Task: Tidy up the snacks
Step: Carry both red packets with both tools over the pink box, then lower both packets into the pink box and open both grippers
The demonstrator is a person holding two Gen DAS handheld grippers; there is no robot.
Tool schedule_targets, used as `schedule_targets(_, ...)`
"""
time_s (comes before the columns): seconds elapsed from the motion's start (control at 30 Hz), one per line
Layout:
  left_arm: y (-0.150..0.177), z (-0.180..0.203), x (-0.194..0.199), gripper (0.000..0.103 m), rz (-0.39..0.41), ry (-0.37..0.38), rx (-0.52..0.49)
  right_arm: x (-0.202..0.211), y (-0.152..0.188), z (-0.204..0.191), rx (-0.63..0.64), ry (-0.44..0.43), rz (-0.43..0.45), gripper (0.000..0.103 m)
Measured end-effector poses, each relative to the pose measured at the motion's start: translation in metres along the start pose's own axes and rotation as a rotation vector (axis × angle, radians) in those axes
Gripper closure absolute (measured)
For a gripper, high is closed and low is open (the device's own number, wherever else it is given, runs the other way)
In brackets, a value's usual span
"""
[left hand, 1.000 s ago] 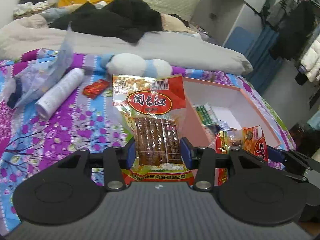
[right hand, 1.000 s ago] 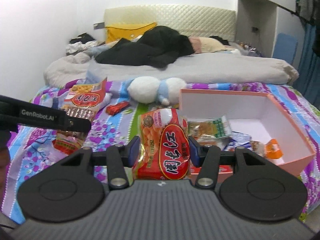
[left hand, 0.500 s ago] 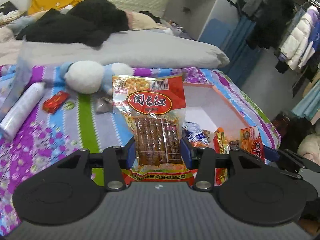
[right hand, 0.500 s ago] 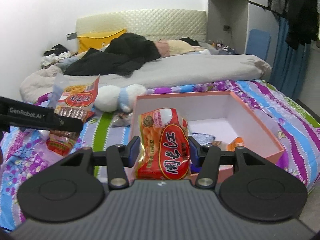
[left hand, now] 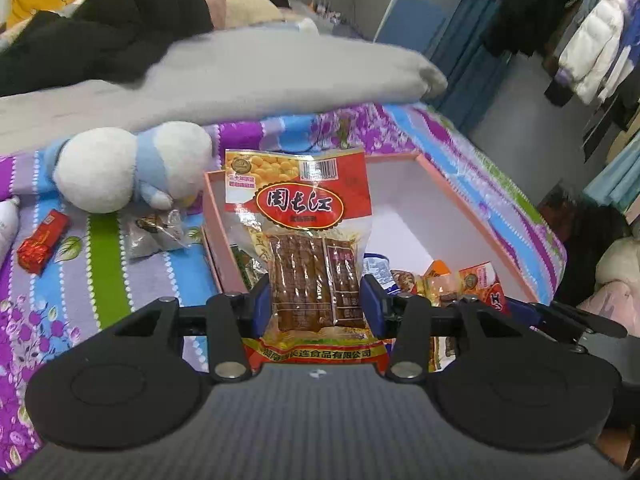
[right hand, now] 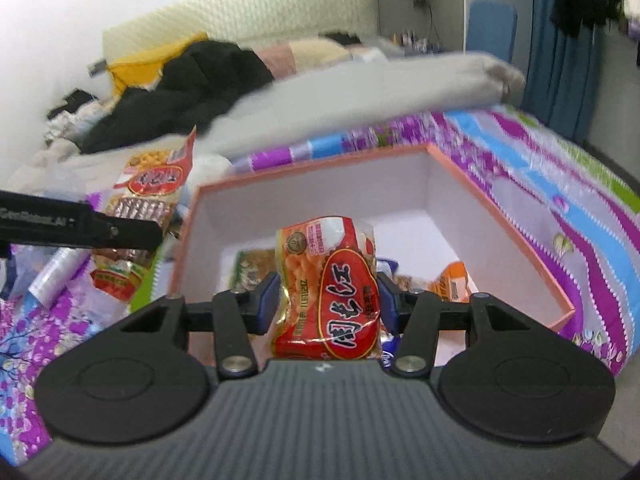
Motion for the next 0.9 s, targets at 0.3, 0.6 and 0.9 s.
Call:
schedule_targets(0.3,-0.024,0.01,-0.055,0.051,-0.156,-0.032,-0.025,-0.058,-0.013,0.031,-0.009,0.046,-0.193,0.049)
schedule_targets(0.6,-0.026,0.012,-0.068,0.049,-0.202,-0.037,-0.013,-0.067,-0.004,0.037,-0.035,0.041,-0.248,0.048)
schedule_targets(0.9,-0.025,0.013,-0.052,0.024,-0.165,-0.015,-0.028,-0.062,-0.005,0.039,-0.065,0.036,-0.227,0.036)
Point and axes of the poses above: each gripper's, at about its wrist camera, not at the fingertips, and x roughly against the way its jaws point, z to its right, y to its underside, the point moved 10 cm from there along -x, roughly the way its jaws point, and after that the axes turned 14 degrees about -z, right-handed, at the moved point
